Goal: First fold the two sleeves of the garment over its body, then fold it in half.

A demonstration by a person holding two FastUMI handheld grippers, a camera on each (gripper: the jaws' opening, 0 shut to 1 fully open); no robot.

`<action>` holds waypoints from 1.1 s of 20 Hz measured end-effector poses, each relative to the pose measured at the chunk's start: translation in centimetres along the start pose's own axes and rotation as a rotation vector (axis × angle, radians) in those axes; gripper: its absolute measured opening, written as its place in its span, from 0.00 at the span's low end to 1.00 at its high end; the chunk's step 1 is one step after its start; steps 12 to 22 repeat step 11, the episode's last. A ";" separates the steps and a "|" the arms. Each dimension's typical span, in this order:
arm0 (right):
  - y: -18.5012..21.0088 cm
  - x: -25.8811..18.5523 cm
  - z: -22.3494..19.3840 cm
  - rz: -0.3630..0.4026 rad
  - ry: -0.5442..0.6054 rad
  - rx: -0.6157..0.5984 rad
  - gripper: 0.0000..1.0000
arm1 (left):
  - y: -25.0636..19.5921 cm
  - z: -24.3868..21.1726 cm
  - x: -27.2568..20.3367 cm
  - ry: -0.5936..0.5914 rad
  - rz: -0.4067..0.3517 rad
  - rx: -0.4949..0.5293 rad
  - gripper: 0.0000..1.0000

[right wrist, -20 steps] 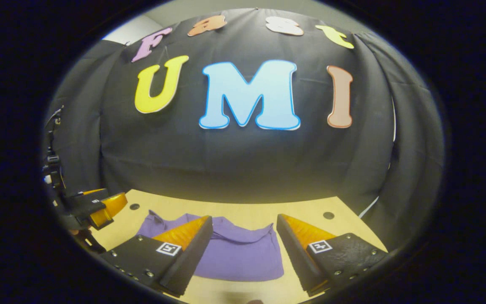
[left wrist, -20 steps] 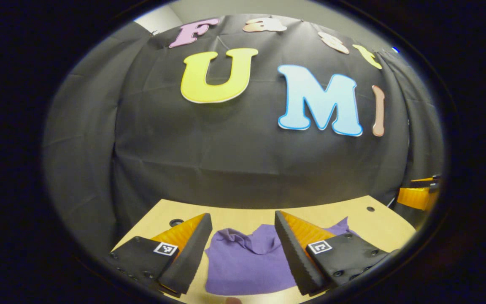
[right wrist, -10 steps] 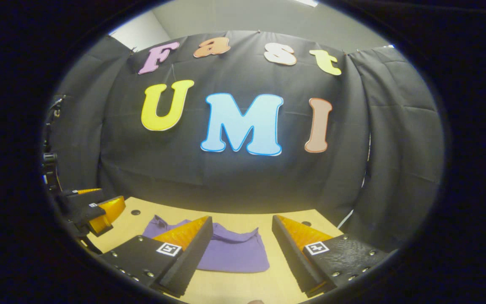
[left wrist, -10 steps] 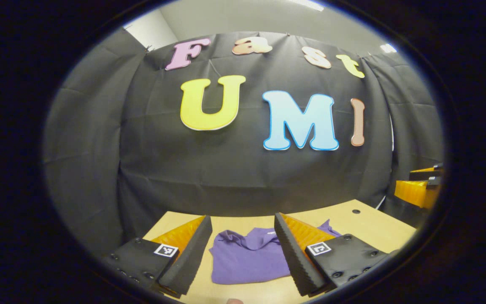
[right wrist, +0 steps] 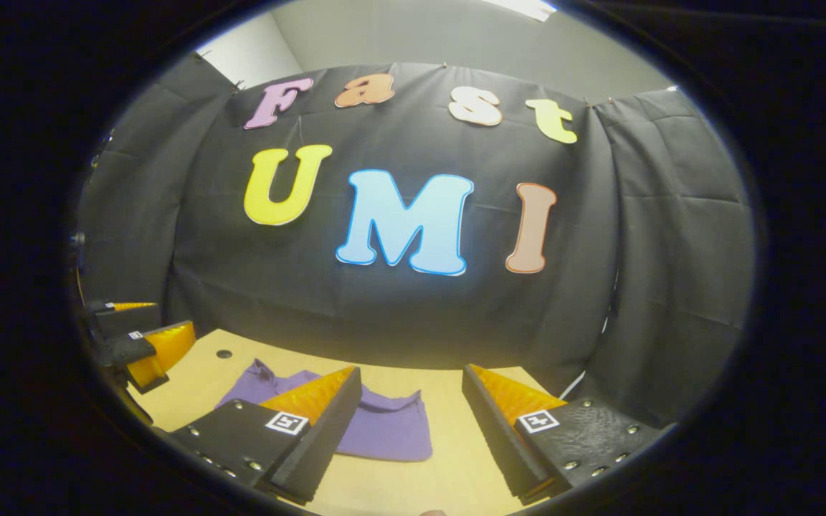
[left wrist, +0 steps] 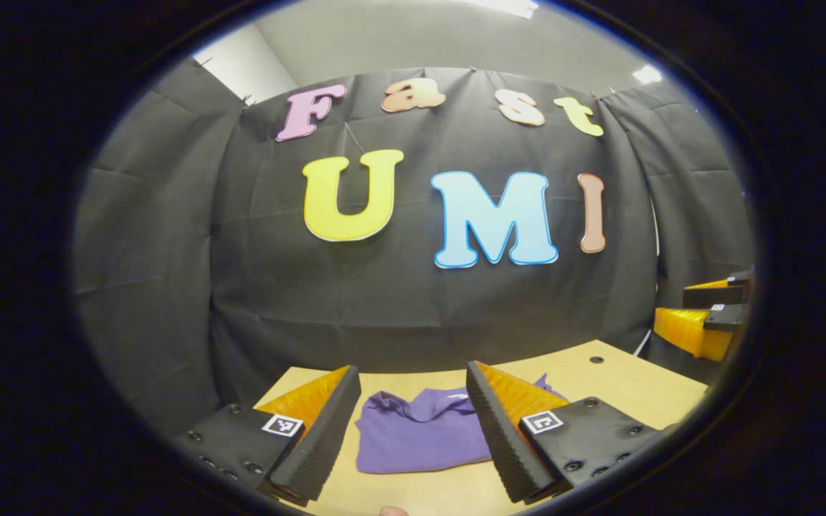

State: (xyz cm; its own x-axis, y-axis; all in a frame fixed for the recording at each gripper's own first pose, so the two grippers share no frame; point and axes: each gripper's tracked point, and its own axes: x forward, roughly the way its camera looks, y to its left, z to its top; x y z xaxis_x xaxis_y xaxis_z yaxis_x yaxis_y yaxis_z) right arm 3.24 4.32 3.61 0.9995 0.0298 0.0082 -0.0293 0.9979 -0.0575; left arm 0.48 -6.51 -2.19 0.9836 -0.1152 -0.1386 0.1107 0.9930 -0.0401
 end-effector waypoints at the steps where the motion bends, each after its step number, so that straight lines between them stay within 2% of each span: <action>1: -0.1 -0.2 0.2 -0.006 -0.007 0.004 0.90 | -0.3 0.4 -0.3 -0.010 -0.004 0.005 0.95; 8: -0.7 -0.4 0.5 -0.009 -0.041 -0.005 0.90 | -1.3 2.1 -1.4 -0.056 -0.010 -0.005 0.94; 11: -1.1 -0.4 1.0 -0.010 -0.048 -0.017 0.90 | -1.4 2.4 -1.6 -0.060 -0.013 -0.033 0.94; 22: -1.1 -0.4 1.0 -0.010 -0.048 -0.017 0.90 | -1.4 2.4 -1.6 -0.060 -0.013 -0.033 0.94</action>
